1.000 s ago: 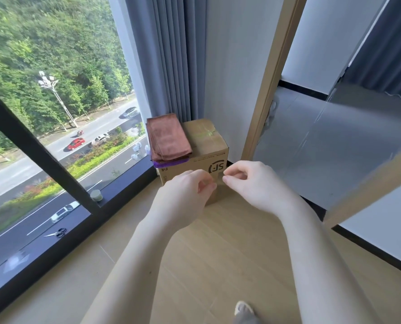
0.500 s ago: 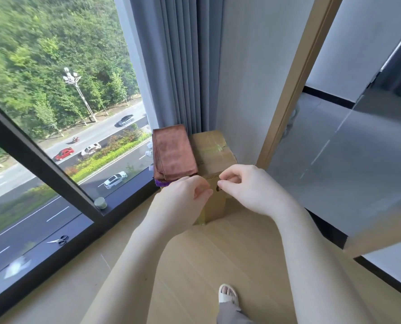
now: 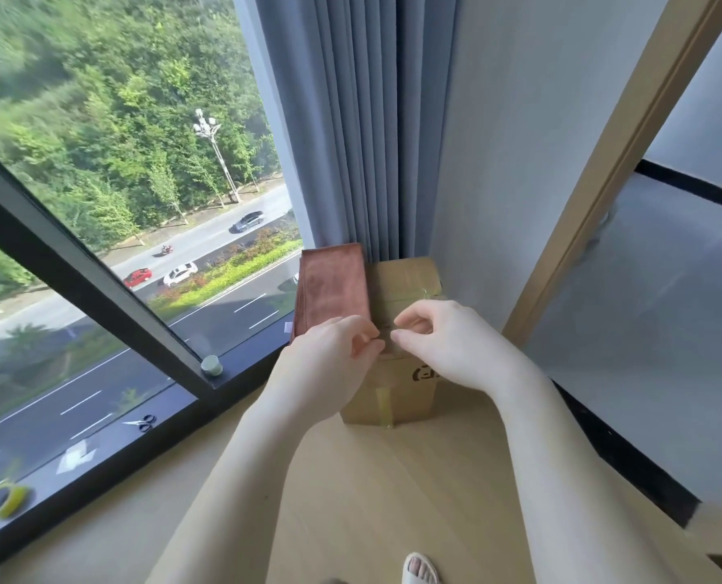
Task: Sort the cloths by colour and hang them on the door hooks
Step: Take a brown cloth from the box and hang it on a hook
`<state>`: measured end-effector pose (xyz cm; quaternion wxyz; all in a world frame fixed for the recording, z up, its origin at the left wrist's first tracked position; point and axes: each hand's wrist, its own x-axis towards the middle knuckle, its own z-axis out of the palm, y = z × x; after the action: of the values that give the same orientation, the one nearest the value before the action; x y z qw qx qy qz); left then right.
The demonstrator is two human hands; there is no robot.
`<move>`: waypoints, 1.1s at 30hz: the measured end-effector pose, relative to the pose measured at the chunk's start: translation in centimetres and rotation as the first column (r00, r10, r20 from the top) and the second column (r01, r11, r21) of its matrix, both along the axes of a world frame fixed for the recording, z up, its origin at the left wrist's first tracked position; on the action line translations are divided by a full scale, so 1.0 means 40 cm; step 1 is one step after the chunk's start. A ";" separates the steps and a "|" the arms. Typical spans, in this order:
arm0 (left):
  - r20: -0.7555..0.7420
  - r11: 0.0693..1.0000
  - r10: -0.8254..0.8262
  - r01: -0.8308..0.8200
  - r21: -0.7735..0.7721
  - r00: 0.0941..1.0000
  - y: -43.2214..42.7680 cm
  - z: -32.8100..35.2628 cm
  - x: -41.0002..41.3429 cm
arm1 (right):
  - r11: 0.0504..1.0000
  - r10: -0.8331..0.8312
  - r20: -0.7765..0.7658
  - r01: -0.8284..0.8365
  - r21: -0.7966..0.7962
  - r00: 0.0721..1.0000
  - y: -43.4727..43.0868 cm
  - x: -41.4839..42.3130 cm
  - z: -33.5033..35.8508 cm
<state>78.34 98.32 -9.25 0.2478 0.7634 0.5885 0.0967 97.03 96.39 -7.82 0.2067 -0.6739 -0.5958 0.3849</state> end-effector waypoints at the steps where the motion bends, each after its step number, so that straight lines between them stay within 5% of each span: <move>1: -0.002 1.000 0.005 -0.006 0.000 1.000 0.007 -0.001 0.002 | 1.000 0.008 0.000 -0.008 -0.005 1.000 0.010 0.003 -0.004; 33: -0.082 0.977 -0.174 0.161 -0.141 0.981 0.597 -0.107 -0.238 | 0.988 -0.058 0.107 0.072 -0.138 0.993 0.574 -0.246 -0.093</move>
<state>68.82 122.22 -13.51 0.2779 0.7958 0.5381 0.0000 87.19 119.35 -11.54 0.1399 -0.7249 -0.5544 0.3842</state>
